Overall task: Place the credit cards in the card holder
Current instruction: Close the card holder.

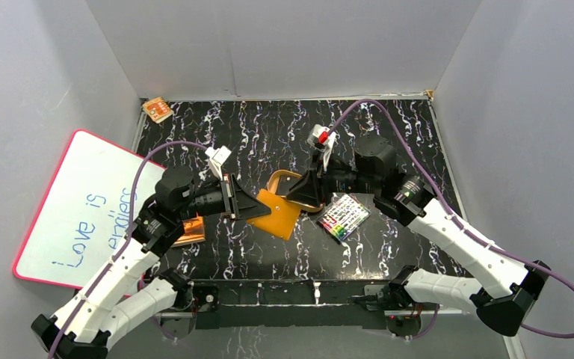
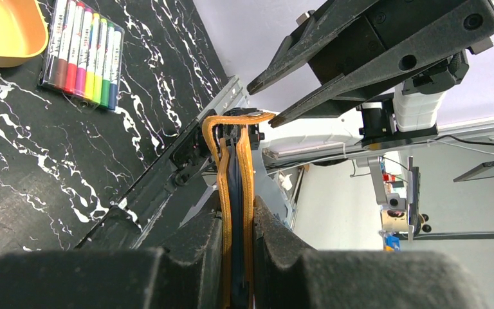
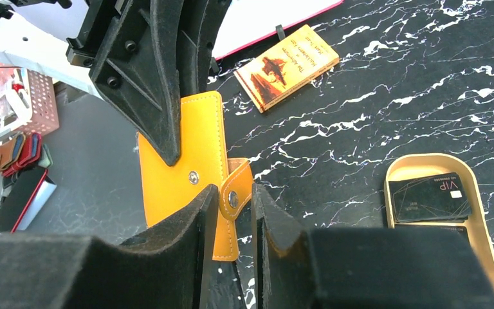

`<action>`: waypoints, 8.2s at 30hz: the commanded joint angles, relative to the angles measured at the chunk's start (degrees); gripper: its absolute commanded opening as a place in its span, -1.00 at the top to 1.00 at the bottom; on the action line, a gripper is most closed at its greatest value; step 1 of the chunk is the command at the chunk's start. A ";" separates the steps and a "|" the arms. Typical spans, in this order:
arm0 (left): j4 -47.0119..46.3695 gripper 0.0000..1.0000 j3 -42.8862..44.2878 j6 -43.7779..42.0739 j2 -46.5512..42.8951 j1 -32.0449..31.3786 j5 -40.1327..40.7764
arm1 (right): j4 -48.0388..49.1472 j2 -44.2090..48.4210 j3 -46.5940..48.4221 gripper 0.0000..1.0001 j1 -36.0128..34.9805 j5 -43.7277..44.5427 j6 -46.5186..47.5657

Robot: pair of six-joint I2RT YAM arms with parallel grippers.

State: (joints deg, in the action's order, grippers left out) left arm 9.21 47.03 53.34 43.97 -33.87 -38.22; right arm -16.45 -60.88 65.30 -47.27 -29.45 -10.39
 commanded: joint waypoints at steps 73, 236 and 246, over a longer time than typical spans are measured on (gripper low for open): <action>5.46 1.00 4.55 -1.57 2.00 0.12 4.70 | -7.41 -9.06 9.41 1.00 -6.36 6.31 0.11; 0.91 1.00 3.56 2.95 -8.63 0.12 9.51 | -8.00 -8.76 5.87 1.00 -21.55 21.62 -2.51; 1.44 1.00 2.97 2.75 -8.67 0.12 9.92 | -6.80 -7.08 6.76 0.01 -21.54 18.54 -3.23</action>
State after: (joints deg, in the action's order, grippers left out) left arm 17.56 46.68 55.20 36.75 -33.50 -26.15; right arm -22.57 -69.17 72.07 -68.18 -7.64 -12.53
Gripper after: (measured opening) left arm 0.128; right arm 0.438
